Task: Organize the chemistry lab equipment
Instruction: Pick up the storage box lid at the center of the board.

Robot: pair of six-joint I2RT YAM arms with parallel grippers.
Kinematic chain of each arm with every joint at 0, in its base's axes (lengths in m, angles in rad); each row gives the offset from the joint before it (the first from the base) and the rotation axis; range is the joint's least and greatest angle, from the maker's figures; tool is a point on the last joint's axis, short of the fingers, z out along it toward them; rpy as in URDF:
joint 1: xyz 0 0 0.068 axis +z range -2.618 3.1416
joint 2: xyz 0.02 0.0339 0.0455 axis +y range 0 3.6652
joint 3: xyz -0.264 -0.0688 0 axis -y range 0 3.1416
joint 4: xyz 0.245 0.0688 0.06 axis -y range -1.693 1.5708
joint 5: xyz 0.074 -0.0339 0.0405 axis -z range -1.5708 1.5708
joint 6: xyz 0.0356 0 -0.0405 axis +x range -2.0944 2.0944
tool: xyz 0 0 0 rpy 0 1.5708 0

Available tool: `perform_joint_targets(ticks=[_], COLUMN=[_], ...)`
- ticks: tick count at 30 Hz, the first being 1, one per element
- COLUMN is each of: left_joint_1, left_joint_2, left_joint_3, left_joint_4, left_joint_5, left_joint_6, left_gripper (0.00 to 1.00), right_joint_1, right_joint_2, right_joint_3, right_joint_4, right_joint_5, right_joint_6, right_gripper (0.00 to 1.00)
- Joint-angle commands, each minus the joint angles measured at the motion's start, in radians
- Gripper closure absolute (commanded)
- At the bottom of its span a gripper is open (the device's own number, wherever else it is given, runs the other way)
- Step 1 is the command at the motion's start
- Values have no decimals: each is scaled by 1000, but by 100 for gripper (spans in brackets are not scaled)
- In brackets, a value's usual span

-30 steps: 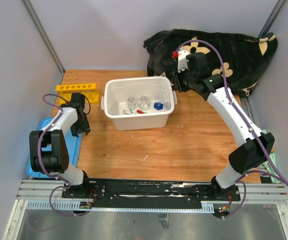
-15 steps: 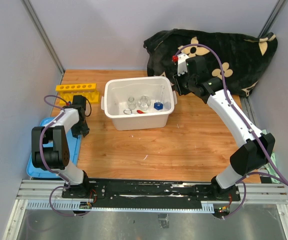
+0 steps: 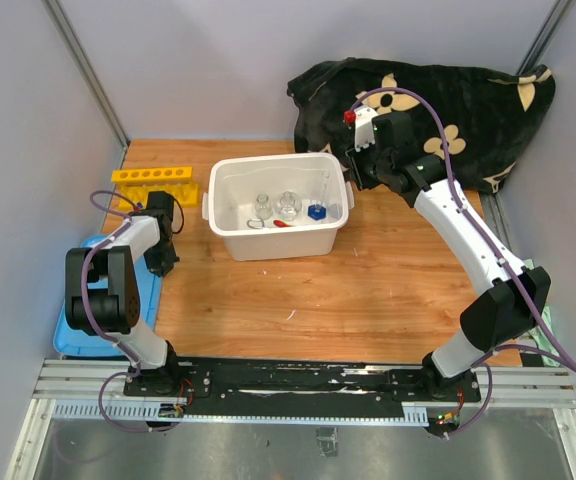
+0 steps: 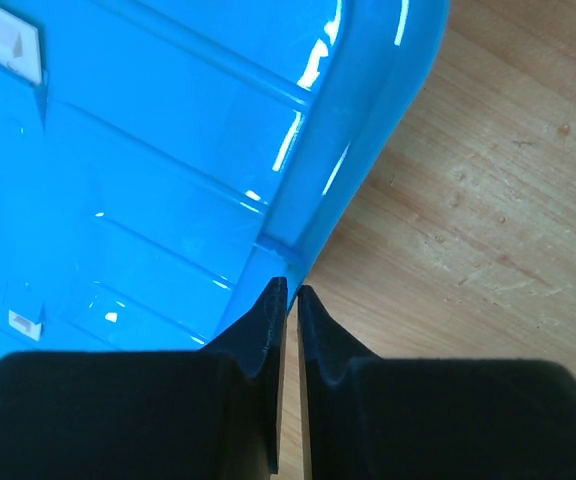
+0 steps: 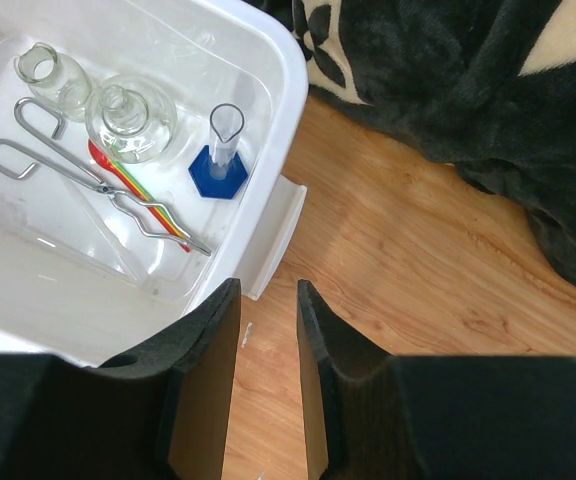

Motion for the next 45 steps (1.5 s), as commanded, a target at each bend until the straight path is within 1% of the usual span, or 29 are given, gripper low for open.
perform_joint_targets(ticks=[1, 2, 3, 11, 19, 28, 39, 42, 45], left_joint_1=[8, 8, 7, 8, 8, 8, 8, 8, 8], left_joint_2=[15, 9, 3, -43, -165, -300, -410, -432, -438], left_joint_3=[7, 6, 10, 36, 71, 220, 402, 458, 531], left_joint_4=[-9, -12, -18, -78, -123, -221, -319, -324, -341], left_joint_5=[-16, -17, -18, -18, -19, 18, 60, 99, 129], left_joint_6=[-5, -6, -6, -13, -27, -79, -145, -174, -193], left_gripper=[95, 99, 100, 100, 100, 100, 100, 100, 100], right_joint_1=[-2, -2, -2, -1, -2, -2, -2, -2, -1], right_joint_2=[-10, -9, -7, -6, -8, 4, 5, -3, -8], right_joint_3=[17, 18, 20, 13, 0, 14, 16, 15, 17], right_joint_4=[13, 13, 13, 13, 18, 14, 16, 21, 23], right_joint_5=[-7, -6, -6, 1, -1, -33, -64, -93, -152], right_joint_6=[-19, -19, -20, -21, -18, -4, 16, 23, 33], right_gripper=[70, 70, 70, 70, 70, 70, 71, 71, 68])
